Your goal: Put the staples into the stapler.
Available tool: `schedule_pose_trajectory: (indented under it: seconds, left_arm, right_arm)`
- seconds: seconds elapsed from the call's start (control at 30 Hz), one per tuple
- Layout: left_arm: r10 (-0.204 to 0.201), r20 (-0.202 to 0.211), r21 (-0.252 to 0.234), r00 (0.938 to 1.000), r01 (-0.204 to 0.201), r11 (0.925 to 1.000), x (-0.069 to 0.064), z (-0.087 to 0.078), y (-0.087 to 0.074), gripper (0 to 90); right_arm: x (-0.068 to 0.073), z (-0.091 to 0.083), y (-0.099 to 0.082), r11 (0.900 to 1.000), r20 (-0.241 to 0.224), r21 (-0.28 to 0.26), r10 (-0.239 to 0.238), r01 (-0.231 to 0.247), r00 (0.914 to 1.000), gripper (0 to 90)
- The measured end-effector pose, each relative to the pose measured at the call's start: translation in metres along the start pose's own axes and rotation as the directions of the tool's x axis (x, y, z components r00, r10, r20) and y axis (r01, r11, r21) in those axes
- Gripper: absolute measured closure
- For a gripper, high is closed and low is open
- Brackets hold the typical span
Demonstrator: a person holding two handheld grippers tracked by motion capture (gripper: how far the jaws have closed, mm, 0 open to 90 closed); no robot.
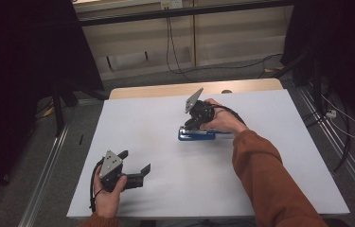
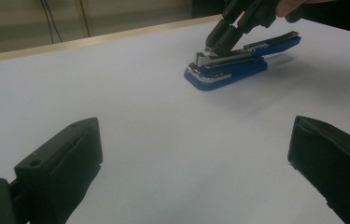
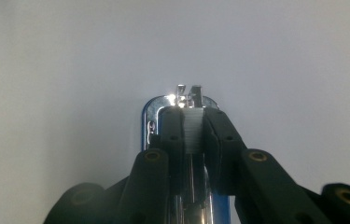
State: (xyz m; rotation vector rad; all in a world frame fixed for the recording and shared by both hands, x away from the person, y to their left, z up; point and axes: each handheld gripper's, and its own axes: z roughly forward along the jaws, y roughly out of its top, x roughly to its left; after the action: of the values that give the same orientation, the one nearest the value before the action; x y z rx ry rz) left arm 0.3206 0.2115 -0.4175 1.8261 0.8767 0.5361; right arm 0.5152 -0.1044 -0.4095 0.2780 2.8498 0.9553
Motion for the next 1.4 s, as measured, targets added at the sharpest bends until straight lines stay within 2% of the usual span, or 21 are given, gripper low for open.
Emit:
schedule_pose_trajectory:
  seconds: [0.47,0.77,0.87,1.0,1.13,1.2,1.3,1.4]
  left_arm:
    - [-0.001,0.000,-0.001,1.0000,0.001,1.0000,0.000,0.000,0.000,3.2]
    - [-0.001,-0.002,-0.001,1.0000,0.001,1.0000,0.000,0.000,0.000,3.2]
    - [0.001,-0.001,-0.002,1.0000,-0.001,1.0000,0.000,-0.001,0.000,3.2]
    - [-0.002,-0.005,0.001,1.0000,0.002,1.0000,0.000,-0.001,0.000,3.2]
    - [0.002,-0.003,0.001,1.0000,-0.002,1.0000,0.001,-0.001,0.000,3.2]
    - [0.000,-0.004,0.001,1.0000,0.000,1.0000,0.001,-0.001,0.000,3.2]
    - [-0.003,-0.003,0.002,1.0000,0.003,1.0000,0.000,-0.001,0.000,3.2]
    - [-0.003,-0.005,0.002,1.0000,0.003,1.0000,0.001,-0.001,0.000,3.2]
  right_arm:
    - [0.000,0.005,0.005,0.9997,-0.001,0.014,-0.021,0.021,0.9998,79.2]
    - [-0.001,0.007,0.007,0.9999,-0.003,0.011,0.010,-0.010,0.9999,76.6]
    - [0.000,0.012,0.007,0.9991,-0.002,0.042,0.001,0.000,1.0000,74.8]
    - [-0.001,0.014,0.006,0.9993,-0.001,0.004,0.038,-0.038,0.9993,73.3]
    - [-0.001,0.012,0.007,0.9979,0.014,-0.012,0.063,-0.063,0.9979,65.5]
    - [-0.001,0.010,0.006,0.9962,0.027,-0.034,0.082,-0.081,0.9963,58.0]
    - [-0.002,0.007,0.002,0.9895,0.045,-0.057,0.136,-0.133,0.9898,48.2]
    - [-0.003,0.004,-0.004,0.9841,0.062,-0.072,0.166,-0.162,0.9841,42.6]
